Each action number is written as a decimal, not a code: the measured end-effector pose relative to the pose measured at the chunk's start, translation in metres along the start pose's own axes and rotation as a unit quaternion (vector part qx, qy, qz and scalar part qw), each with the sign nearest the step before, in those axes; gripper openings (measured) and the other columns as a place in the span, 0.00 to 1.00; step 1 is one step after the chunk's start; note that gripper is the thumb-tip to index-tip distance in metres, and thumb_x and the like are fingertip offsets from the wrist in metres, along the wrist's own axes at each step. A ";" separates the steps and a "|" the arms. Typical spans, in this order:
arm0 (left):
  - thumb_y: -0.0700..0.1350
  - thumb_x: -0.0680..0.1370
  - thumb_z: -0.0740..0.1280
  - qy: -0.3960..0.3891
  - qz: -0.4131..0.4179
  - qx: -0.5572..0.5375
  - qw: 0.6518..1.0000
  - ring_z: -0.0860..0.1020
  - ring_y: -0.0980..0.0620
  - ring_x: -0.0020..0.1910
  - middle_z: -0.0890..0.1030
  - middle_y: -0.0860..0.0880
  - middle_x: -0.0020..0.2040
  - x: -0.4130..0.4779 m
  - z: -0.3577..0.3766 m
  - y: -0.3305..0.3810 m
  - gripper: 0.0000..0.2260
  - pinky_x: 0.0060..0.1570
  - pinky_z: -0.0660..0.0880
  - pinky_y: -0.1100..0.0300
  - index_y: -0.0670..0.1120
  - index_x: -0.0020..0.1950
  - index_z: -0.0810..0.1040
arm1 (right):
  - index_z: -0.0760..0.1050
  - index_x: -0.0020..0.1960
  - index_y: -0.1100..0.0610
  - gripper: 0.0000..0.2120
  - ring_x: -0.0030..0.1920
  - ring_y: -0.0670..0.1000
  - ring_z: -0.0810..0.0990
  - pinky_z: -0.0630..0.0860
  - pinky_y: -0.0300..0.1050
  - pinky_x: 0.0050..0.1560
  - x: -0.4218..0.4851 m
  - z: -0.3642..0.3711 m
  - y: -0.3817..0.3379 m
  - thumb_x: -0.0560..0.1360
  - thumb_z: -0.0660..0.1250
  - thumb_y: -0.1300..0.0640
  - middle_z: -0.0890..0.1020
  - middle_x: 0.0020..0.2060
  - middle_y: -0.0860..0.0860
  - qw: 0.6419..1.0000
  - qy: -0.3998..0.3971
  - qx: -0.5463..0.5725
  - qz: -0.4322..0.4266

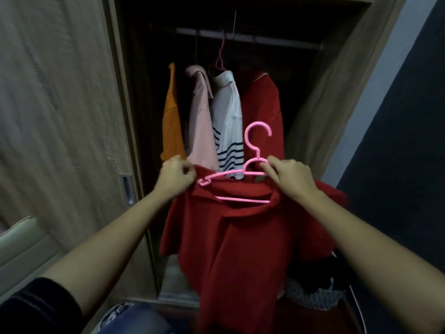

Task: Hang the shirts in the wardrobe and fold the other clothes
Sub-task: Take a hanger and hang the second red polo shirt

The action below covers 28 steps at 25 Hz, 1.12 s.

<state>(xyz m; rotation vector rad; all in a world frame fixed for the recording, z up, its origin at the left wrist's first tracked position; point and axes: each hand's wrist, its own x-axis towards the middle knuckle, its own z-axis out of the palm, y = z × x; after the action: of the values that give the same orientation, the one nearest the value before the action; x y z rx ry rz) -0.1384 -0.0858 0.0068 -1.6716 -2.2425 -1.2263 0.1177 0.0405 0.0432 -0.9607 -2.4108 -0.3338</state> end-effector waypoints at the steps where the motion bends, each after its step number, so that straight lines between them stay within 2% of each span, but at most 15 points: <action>1: 0.42 0.71 0.66 0.011 0.092 0.007 0.996 0.77 0.44 0.40 0.76 0.42 0.39 -0.003 0.002 0.022 0.07 0.42 0.73 0.56 0.41 0.43 0.82 | 0.72 0.47 0.54 0.19 0.45 0.66 0.80 0.74 0.53 0.39 0.003 0.001 -0.003 0.77 0.53 0.39 0.82 0.42 0.61 0.998 -0.005 0.038 0.048; 3: 0.50 0.73 0.62 -0.031 0.275 0.060 0.959 0.76 0.47 0.42 0.76 0.45 0.43 -0.018 0.002 0.050 0.14 0.40 0.72 0.56 0.44 0.52 0.79 | 0.70 0.45 0.54 0.21 0.46 0.67 0.79 0.72 0.52 0.39 0.006 -0.004 0.001 0.77 0.52 0.37 0.81 0.42 0.62 0.988 0.013 0.110 0.104; 4: 0.53 0.74 0.61 -0.020 0.313 0.097 0.944 0.76 0.48 0.43 0.76 0.46 0.45 -0.021 -0.002 0.051 0.16 0.39 0.72 0.56 0.45 0.55 0.78 | 0.70 0.44 0.55 0.23 0.45 0.66 0.79 0.71 0.51 0.38 0.006 -0.007 0.005 0.75 0.50 0.35 0.81 0.40 0.62 0.984 0.033 0.135 0.108; 5: 0.56 0.75 0.60 0.016 0.292 0.115 0.949 0.76 0.46 0.45 0.77 0.46 0.47 -0.020 -0.009 0.049 0.18 0.41 0.72 0.55 0.46 0.57 0.77 | 0.70 0.44 0.56 0.26 0.44 0.66 0.80 0.70 0.50 0.37 0.005 -0.011 0.009 0.74 0.47 0.34 0.81 0.38 0.62 0.982 0.048 0.153 0.105; 6: 0.59 0.75 0.59 0.060 0.232 0.126 0.963 0.75 0.44 0.48 0.77 0.46 0.49 -0.015 -0.015 0.044 0.21 0.44 0.71 0.53 0.47 0.58 0.76 | 0.71 0.44 0.56 0.28 0.43 0.65 0.80 0.68 0.49 0.36 0.004 -0.014 0.011 0.73 0.46 0.34 0.81 0.36 0.61 0.980 0.063 0.161 0.096; 8: 0.63 0.74 0.55 0.061 0.134 0.144 0.979 0.76 0.42 0.51 0.79 0.44 0.51 0.001 -0.025 0.038 0.25 0.47 0.69 0.51 0.46 0.58 0.75 | 0.72 0.44 0.57 0.28 0.41 0.65 0.79 0.66 0.47 0.35 0.005 -0.019 0.007 0.73 0.46 0.34 0.80 0.33 0.59 0.980 0.079 0.163 0.088; 11: 0.63 0.75 0.54 -0.029 0.162 0.099 0.981 0.79 0.41 0.44 0.80 0.44 0.41 0.021 -0.030 0.040 0.21 0.41 0.71 0.51 0.46 0.47 0.74 | 0.71 0.44 0.55 0.28 0.42 0.64 0.80 0.69 0.48 0.37 0.013 -0.032 -0.003 0.72 0.46 0.33 0.80 0.33 0.56 0.982 0.095 0.150 0.072; 13: 0.61 0.75 0.57 -0.021 0.190 0.047 0.980 0.78 0.43 0.38 0.76 0.47 0.35 0.025 -0.041 0.040 0.19 0.37 0.71 0.51 0.46 0.43 0.73 | 0.72 0.47 0.51 0.27 0.44 0.62 0.80 0.70 0.49 0.39 0.017 -0.044 0.001 0.71 0.45 0.32 0.80 0.35 0.54 0.985 0.082 0.141 0.058; 16: 0.57 0.75 0.62 0.025 0.157 -0.047 0.986 0.72 0.61 0.30 0.73 0.55 0.29 0.026 -0.056 0.011 0.13 0.34 0.67 0.58 0.48 0.41 0.76 | 0.70 0.55 0.44 0.26 0.48 0.59 0.81 0.75 0.52 0.47 0.010 -0.049 0.026 0.71 0.45 0.30 0.83 0.43 0.53 0.987 0.043 0.143 0.059; 18: 0.53 0.75 0.65 0.028 0.131 -0.099 0.986 0.72 0.67 0.32 0.77 0.62 0.34 0.024 -0.063 -0.004 0.06 0.35 0.66 0.66 0.54 0.40 0.76 | 0.68 0.59 0.46 0.22 0.49 0.59 0.81 0.75 0.53 0.49 -0.003 -0.048 0.047 0.75 0.48 0.34 0.82 0.45 0.53 0.979 0.013 0.183 0.084; 19: 0.53 0.74 0.66 0.021 0.130 -0.114 0.985 0.72 0.68 0.33 0.78 0.64 0.36 0.024 -0.067 -0.008 0.04 0.37 0.67 0.67 0.57 0.40 0.76 | 0.69 0.59 0.50 0.19 0.49 0.58 0.80 0.74 0.50 0.48 -0.010 -0.047 0.055 0.78 0.51 0.39 0.82 0.46 0.54 0.978 -0.004 0.190 0.084; 22: 0.53 0.74 0.68 -0.041 0.121 -0.156 0.979 0.71 0.67 0.35 0.78 0.60 0.34 0.029 -0.076 -0.009 0.05 0.37 0.68 0.66 0.60 0.39 0.80 | 0.73 0.52 0.59 0.15 0.44 0.58 0.80 0.65 0.42 0.39 -0.020 -0.044 0.061 0.80 0.56 0.49 0.80 0.40 0.53 0.980 -0.037 0.190 0.039; 24: 0.54 0.74 0.68 -0.092 0.109 -0.191 0.971 0.71 0.65 0.37 0.77 0.58 0.34 0.030 -0.078 -0.010 0.07 0.38 0.69 0.63 0.53 0.40 0.82 | 0.73 0.51 0.59 0.14 0.43 0.57 0.80 0.66 0.44 0.39 -0.022 -0.044 0.058 0.80 0.57 0.49 0.80 0.38 0.53 0.981 -0.040 0.185 0.035; 26: 0.57 0.73 0.68 -0.122 0.101 -0.226 0.961 0.75 0.60 0.41 0.81 0.54 0.40 0.028 -0.079 -0.006 0.15 0.43 0.73 0.60 0.46 0.44 0.83 | 0.74 0.51 0.54 0.16 0.42 0.54 0.80 0.72 0.49 0.43 -0.021 -0.046 0.053 0.78 0.56 0.43 0.81 0.39 0.52 0.980 -0.038 0.194 0.035; 28: 0.51 0.74 0.68 -0.144 0.090 -0.273 0.947 0.78 0.61 0.44 0.84 0.54 0.43 0.026 -0.083 0.001 0.09 0.46 0.76 0.65 0.49 0.46 0.85 | 0.72 0.46 0.50 0.18 0.40 0.54 0.80 0.74 0.53 0.43 -0.019 -0.046 0.049 0.75 0.53 0.39 0.80 0.35 0.49 0.982 -0.021 0.185 0.033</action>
<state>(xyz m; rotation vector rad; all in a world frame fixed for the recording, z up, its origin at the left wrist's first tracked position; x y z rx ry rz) -0.1786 -0.1187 0.0765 -2.3226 -1.9271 -1.7671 0.1810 0.0459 0.0731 -0.8800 -2.3558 0.1577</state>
